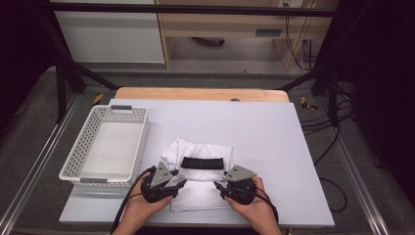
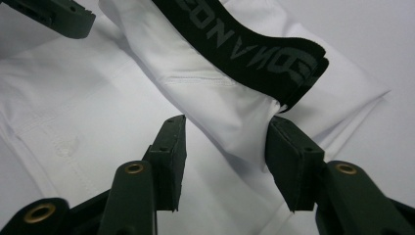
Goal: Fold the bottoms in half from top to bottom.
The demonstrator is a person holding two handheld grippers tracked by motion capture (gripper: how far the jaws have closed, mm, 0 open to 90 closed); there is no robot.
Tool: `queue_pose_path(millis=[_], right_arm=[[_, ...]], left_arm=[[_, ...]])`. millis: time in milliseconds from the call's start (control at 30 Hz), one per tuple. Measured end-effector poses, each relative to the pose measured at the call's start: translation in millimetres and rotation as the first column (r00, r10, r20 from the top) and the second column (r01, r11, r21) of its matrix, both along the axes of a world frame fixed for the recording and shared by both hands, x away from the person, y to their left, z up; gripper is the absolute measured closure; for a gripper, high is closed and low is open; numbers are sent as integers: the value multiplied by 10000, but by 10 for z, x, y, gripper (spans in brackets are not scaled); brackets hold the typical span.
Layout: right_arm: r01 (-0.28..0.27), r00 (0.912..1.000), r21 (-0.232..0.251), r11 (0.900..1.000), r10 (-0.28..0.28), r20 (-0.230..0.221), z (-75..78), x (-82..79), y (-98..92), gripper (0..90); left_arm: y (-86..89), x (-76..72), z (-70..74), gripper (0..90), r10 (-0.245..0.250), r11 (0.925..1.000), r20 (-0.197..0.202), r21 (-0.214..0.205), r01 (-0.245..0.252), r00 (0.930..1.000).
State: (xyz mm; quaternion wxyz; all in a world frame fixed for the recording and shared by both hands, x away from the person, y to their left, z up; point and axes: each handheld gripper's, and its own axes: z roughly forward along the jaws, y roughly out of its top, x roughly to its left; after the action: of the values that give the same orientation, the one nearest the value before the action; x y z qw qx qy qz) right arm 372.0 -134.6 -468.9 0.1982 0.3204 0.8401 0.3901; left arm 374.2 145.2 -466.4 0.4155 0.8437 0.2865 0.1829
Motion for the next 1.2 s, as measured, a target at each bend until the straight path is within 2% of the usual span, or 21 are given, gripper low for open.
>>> queue_pose_path(millis=[133,333,367,467,533,567,667,700,767,800,833,867,900,967,1000,1067,1100,1167,1200], right_arm=[[-153,9999,-120,9998,153,0,-2,-19,18,489],[156,9999,-71,9999,-156,-13,14,15,6,404],[389,9992,160,9991,-388,-60,35,49,-14,363],[837,9964,351,9959,-831,-169,80,110,-45,318],[924,9957,421,9948,-918,-151,101,140,-49,315],[1020,9947,529,9934,-1014,-155,146,241,-41,309],[1080,9941,533,9927,-1071,-196,177,337,-15,318],[1139,9933,634,9915,-1124,-274,211,447,13,328],[1187,9925,917,9887,-1154,-405,251,562,34,362],[1255,9914,940,9876,-1214,-482,257,596,40,377],[1255,9914,940,9876,-1214,-482,257,596,40,377],[1318,9902,934,9869,-1267,-581,256,637,46,399],[1295,9894,933,9872,-1224,-782,241,684,52,457],[1184,9895,840,9894,-1104,-937,231,693,61,566],[1184,9895,840,9894,-1104,-937,231,693,61,566],[1044,9901,781,9915,-962,-1020,226,668,67,653],[949,9918,824,9921,-870,-939,233,608,63,749],[891,9924,873,9922,-810,-924,239,576,60,772],[643,9953,937,9935,-571,-777,258,483,50,807]], left_arm=[[32,-23,-22,523,91,10000,-69,25,-91,9999],[14,-35,-28,517,152,9998,-6,155,-152,9999],[25,-34,-11,518,261,9996,50,62,-262,9996],[45,-15,55,514,415,9989,116,-214,-413,9991],[19,28,111,510,411,9990,272,-200,-406,9988],[1,62,143,490,474,9988,325,-168,-469,9983],[-63,182,283,489,652,9968,596,-502,-623,9961],[-85,223,318,490,637,9970,645,-482,-607,9959],[-157,357,407,493,706,9973,625,-245,-692,9955],[-196,447,427,492,856,9962,493,-184,-848,9951],[-196,447,427,492,856,9962,493,-184,-848,9951],[-220,492,413,492,851,9960,238,-290,-844,9961],[-238,511,398,504,762,9967,98,-290,-759,9970],[-290,538,350,525,536,9982,78,280,-538,9985],[-303,539,327,525,485,9977,91,465,-489,9988],[-284,517,286,652,330,9986,-148,418,-324,9993],[-273,499,275,750,294,9988,-205,402,-286,9994],[-252,442,275,763,204,9987,-152,480,-196,9997],[-239,411,279,780,143,9989,-94,457,-139,9999]])
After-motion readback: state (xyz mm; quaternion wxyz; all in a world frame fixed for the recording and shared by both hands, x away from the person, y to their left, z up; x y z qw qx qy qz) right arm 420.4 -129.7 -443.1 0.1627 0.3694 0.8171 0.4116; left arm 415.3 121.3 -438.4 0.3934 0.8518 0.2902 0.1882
